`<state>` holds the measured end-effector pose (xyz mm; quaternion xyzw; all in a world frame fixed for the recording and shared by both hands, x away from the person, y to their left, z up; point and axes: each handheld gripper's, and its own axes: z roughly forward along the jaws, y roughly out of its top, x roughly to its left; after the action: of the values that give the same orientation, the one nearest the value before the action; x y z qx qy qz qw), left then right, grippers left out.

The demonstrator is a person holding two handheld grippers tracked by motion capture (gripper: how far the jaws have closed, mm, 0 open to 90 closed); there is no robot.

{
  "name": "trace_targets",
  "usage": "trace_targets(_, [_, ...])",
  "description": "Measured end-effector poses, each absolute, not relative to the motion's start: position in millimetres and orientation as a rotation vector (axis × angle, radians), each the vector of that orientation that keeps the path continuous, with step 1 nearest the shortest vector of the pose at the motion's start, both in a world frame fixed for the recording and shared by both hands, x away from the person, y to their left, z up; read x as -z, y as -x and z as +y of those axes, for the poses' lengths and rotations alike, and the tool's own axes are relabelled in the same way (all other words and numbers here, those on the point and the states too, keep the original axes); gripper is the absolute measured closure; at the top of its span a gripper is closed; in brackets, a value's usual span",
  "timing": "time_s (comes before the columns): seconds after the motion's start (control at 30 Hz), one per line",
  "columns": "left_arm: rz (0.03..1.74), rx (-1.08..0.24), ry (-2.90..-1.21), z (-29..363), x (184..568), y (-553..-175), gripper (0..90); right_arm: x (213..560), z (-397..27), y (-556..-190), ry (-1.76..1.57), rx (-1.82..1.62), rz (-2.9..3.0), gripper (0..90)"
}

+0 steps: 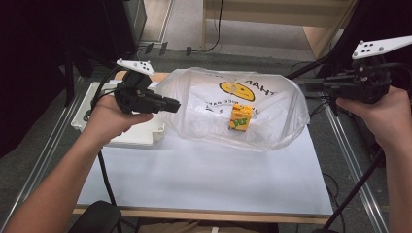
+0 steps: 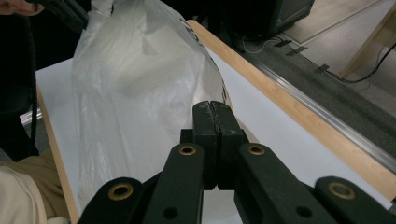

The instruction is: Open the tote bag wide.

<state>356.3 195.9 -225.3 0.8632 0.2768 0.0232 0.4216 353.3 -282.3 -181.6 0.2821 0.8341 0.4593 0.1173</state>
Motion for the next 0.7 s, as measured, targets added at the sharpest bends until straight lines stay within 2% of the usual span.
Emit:
trace_targets(0.23, [0.658,-0.101,-2.208,175,211,-367,83.0,159,-257,-351,-0.746,-1.371,2.464,90.0])
trace_targets(0.43, [0.655,-0.100,-2.233,163,209,-379,82.9,155,-234,-348,-0.675,-1.392,2.510,90.0])
trace_targets(0.6, [0.659,-0.091,-2.246,152,214,-387,82.9,163,-212,-345,-0.626,-1.377,2.562,90.0])
trace_targets(0.7, [0.664,-0.098,-2.249,147,219,-393,83.0,184,-204,-351,-0.623,-1.344,2.607,90.0])
